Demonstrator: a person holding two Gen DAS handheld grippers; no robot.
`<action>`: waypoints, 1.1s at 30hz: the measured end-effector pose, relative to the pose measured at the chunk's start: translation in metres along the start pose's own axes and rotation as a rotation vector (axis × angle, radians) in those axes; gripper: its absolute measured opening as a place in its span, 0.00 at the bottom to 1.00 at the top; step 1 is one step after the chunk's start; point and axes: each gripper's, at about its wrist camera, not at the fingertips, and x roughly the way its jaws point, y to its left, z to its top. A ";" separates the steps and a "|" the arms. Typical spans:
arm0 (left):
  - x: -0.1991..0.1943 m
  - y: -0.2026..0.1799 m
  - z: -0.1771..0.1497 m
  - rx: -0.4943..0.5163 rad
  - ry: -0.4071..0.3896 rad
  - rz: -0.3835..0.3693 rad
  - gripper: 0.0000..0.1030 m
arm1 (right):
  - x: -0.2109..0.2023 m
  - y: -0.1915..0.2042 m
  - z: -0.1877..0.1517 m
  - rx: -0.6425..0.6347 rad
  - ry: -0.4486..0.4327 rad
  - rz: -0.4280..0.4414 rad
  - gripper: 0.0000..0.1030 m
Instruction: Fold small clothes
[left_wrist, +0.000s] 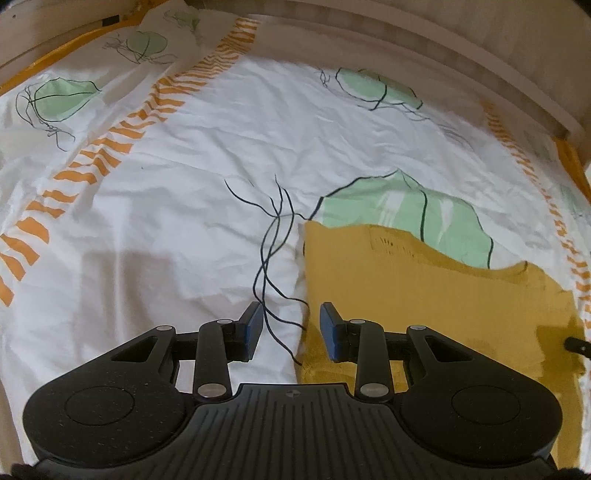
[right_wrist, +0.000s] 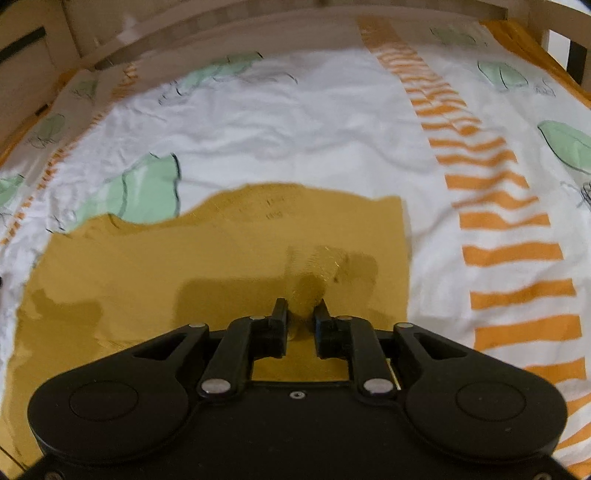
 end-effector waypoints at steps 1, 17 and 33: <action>0.001 0.000 0.000 0.000 0.003 -0.001 0.32 | 0.002 -0.002 -0.002 0.008 0.006 -0.003 0.27; 0.003 -0.009 -0.002 0.023 0.017 -0.016 0.32 | 0.014 -0.057 0.008 0.386 -0.078 0.188 0.14; 0.006 -0.013 -0.004 0.036 0.024 -0.010 0.32 | 0.000 -0.036 0.010 0.177 -0.170 -0.086 0.20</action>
